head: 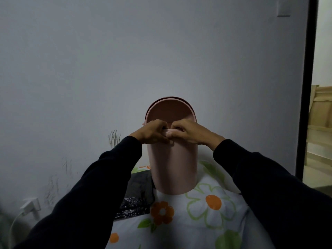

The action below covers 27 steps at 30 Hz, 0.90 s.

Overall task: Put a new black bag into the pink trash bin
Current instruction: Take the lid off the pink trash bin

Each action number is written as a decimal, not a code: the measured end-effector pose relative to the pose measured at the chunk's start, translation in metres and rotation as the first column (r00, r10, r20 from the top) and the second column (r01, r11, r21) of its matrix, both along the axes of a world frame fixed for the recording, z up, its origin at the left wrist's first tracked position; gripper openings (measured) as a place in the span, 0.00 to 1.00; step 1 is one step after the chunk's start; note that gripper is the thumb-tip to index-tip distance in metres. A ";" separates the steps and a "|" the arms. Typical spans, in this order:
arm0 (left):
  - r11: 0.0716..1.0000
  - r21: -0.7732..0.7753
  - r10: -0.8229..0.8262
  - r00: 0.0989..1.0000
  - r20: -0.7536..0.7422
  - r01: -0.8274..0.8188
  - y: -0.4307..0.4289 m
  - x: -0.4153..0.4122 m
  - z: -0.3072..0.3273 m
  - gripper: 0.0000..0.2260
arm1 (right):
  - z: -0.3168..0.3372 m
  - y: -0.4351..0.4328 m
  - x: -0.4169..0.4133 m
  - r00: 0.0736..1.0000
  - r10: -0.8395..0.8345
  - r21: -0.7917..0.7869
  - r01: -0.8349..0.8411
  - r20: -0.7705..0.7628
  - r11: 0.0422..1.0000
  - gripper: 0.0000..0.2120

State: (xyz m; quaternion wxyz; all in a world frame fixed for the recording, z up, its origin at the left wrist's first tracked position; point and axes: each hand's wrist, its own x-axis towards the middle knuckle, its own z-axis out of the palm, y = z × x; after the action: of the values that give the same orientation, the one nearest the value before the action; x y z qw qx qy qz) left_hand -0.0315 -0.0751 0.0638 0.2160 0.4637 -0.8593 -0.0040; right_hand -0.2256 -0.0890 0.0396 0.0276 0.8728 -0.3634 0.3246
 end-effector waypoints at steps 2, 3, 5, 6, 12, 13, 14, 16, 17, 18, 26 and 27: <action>1.000 0.006 -0.001 1.000 0.000 0.001 -0.001 0.000 0.001 0.16 | 0.000 -0.002 0.000 1.000 0.019 -0.001 -0.019 0.015 1.000 0.19; 1.000 0.009 -0.006 1.000 -0.002 0.006 -0.002 0.001 0.001 0.16 | 0.000 -0.002 0.000 0.999 0.026 0.001 -0.026 0.021 1.000 0.19; 1.000 0.020 -0.013 1.000 -0.010 0.013 -0.002 0.001 0.001 0.16 | 0.001 -0.003 0.000 0.999 0.039 0.012 -0.039 0.027 0.999 0.18; 1.000 0.022 -0.016 1.000 -0.014 0.016 -0.002 0.001 0.001 0.15 | 0.002 -0.003 0.000 0.999 0.043 0.015 -0.044 0.026 0.999 0.17; 0.999 0.046 -0.014 1.000 -0.011 0.014 -0.002 -0.001 0.003 0.15 | 0.005 -0.002 0.000 0.997 0.063 0.029 -0.064 0.035 0.998 0.16; 0.999 0.051 -0.014 1.000 -0.012 0.015 -0.003 -0.001 0.003 0.16 | 0.006 -0.002 0.000 0.997 0.066 0.032 -0.068 0.037 0.997 0.16; 0.999 0.049 -0.010 1.000 -0.011 0.011 -0.004 0.000 0.003 0.16 | 0.007 -0.002 -0.001 0.997 0.069 0.033 -0.070 0.035 0.997 0.17; 0.999 0.041 -0.003 1.000 -0.007 0.003 -0.004 0.000 0.004 0.16 | 0.010 -0.001 -0.001 0.998 0.067 0.032 -0.068 0.021 0.997 0.19; 0.999 0.039 -0.001 1.000 -0.006 0.001 -0.004 0.000 0.003 0.17 | 0.011 -0.002 -0.002 0.998 0.065 0.034 -0.065 0.015 0.997 0.19; 0.999 0.035 0.003 1.000 -0.005 -0.002 -0.004 0.000 0.003 0.17 | 0.011 -0.002 -0.002 0.998 0.064 0.037 -0.065 0.013 0.997 0.19; 1.000 -0.022 0.023 0.999 0.040 -0.022 -0.004 -0.003 0.008 0.18 | 0.013 -0.002 -0.002 0.998 0.055 0.032 -0.055 0.011 0.998 0.17; 0.999 -0.036 0.026 0.999 0.044 -0.025 -0.004 -0.003 0.008 0.18 | 0.013 -0.001 -0.002 0.998 0.058 0.028 -0.058 0.012 0.998 0.17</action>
State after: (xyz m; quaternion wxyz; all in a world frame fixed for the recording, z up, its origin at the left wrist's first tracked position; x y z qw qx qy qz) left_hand -0.0343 -0.0792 0.0720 0.2048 0.4706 -0.8579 0.0243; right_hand -0.2277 -0.0903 0.0524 0.0039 0.8814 -0.3426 0.3250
